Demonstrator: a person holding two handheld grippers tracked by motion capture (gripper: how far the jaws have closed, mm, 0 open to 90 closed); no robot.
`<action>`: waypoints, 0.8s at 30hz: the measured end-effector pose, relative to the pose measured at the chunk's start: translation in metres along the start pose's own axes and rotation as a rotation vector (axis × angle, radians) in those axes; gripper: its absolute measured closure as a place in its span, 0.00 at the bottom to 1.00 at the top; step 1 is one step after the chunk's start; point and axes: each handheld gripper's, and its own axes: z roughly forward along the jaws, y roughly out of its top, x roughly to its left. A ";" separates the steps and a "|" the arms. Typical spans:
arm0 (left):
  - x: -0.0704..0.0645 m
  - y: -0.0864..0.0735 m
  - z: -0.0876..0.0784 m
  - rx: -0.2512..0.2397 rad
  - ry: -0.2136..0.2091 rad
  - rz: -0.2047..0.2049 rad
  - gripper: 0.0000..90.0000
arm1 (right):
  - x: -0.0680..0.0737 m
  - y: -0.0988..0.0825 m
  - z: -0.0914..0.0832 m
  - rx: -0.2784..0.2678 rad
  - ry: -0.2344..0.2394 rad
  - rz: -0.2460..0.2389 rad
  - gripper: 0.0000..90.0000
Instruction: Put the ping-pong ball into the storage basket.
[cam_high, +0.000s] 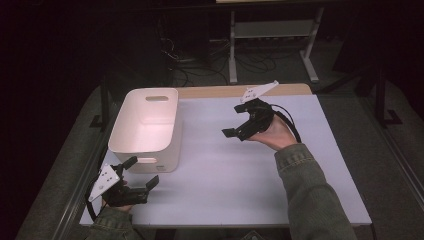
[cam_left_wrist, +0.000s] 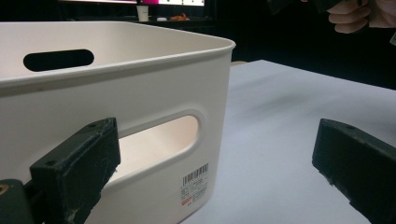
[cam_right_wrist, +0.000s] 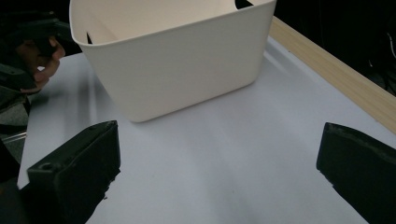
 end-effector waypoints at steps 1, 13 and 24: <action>0.000 0.000 0.000 0.000 0.000 0.000 0.00 | -0.001 -0.002 -0.002 -0.002 -0.006 0.001 0.00; -0.001 -0.001 0.001 0.007 0.004 0.002 0.00 | -0.002 -0.029 -0.016 -0.035 -0.027 0.029 0.00; -0.001 -0.001 0.000 0.010 0.006 0.002 0.00 | -0.007 -0.055 -0.031 -0.068 -0.039 0.076 0.00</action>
